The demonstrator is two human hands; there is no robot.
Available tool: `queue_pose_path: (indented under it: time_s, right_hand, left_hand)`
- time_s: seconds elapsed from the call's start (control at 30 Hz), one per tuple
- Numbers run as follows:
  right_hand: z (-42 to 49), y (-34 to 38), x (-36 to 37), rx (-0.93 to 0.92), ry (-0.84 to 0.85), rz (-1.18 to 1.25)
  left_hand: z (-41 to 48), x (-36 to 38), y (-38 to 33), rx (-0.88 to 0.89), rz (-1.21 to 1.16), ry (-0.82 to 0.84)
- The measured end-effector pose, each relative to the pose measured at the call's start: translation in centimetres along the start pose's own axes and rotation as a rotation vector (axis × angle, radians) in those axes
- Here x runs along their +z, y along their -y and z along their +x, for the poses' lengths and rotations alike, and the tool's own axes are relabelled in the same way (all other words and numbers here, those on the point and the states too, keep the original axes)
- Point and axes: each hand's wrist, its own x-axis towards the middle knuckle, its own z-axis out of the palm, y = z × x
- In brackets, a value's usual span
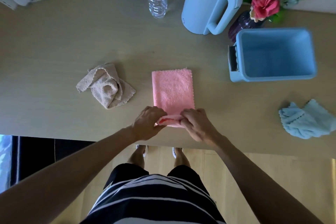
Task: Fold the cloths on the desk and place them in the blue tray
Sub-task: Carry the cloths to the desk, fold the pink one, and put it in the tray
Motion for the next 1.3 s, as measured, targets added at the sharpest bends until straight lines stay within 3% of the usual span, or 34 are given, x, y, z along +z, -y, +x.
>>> queue_pose_path:
  time_s: [0.1, 0.17, 0.27, 0.47, 0.67, 1.0, 1.13, 1.2, 1.3]
  right_hand:
    - [-0.8, -0.1, -1.7, 0.043, 0.116, 0.329]
    - [-1.0, -0.5, -2.2, 0.038, 0.151, 0.371]
    - [-0.6, -1.1, -2.3, 0.052, 0.044, 0.469]
    - [2.4, -1.5, -2.5, 0.181, -0.206, 0.542]
    - [5.6, -1.4, -2.2, 0.279, -0.359, 0.465]
    - [8.5, -1.4, -1.2, 0.328, -0.401, 0.352]
    - [8.7, -1.3, -0.9, 0.39, -0.446, 0.269]
    - [8.3, -1.0, -0.6, 0.383, -0.544, 0.129]
    - [7.3, 0.7, 0.1, 0.275, -0.65, -0.077]
  left_hand:
    - [0.0, -1.0, -0.6, -0.198, -0.19, 0.029]
    - [0.1, -1.7, -0.8, -0.295, -0.207, 0.051]
    - [0.6, -2.4, -0.4, -0.382, -0.242, 0.105]
    - [1.7, -2.7, 1.5, -0.641, -0.557, 0.069]
    - [2.9, -2.0, 1.9, -0.702, -0.681, 0.004]
    - [3.4, -1.6, 1.8, -0.775, -0.476, -0.097]
    - [3.6, -1.4, 1.7, -0.753, -0.218, -0.156]
    - [3.5, -1.7, 1.3, -0.647, 0.03, -0.246]
    - [3.5, -1.6, 1.1, -0.278, 0.383, -0.283]
